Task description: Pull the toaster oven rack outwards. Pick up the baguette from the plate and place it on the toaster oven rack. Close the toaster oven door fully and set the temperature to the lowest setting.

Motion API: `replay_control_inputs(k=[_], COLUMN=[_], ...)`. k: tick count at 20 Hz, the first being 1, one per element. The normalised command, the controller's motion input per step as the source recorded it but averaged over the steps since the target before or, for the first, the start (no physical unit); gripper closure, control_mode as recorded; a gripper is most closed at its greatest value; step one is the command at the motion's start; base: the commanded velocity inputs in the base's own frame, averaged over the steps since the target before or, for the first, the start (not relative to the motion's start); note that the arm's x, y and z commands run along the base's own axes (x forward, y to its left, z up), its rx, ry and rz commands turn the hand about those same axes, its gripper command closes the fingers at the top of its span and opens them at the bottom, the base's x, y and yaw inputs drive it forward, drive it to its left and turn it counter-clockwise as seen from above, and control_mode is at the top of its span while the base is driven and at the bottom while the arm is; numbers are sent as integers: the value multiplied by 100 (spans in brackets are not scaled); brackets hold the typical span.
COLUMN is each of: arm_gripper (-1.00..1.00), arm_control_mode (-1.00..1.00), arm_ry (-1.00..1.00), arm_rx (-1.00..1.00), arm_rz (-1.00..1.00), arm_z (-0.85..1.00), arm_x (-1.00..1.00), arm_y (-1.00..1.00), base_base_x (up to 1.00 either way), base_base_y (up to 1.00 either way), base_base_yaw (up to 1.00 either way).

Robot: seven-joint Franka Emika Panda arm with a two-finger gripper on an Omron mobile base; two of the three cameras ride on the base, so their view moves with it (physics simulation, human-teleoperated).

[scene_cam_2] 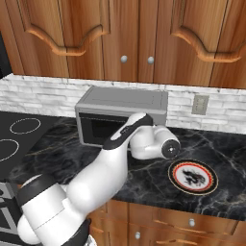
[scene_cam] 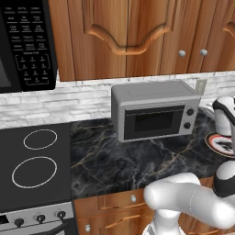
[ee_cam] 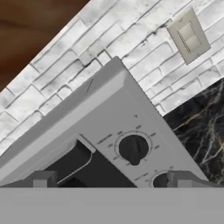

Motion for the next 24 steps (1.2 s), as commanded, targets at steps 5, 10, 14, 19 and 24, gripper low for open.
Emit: replay_control_inputs(k=[5, 10, 14, 19, 24], arm_gripper=[-100, -100, -100, -100, -100], arm_control_mode=[-100, -100, -100, -100, -100], arm_ry=[1, 3, 0, 3, 4], arm_rx=[0, 1, 1, 3, 4], arm_rz=[2, 3, 5, 5, 5], arm_z=[0, 0, 0, 0, 0], arm_x=[4, 4, 0, 0, 0], arm_y=[0, 0, 0, 0, 0], base_base_x=[0, 0, 0, 0, 0], base_base_y=[0, 0, 0, 0, 0], base_base_yaw=[0, 0, 0, 0, 0])
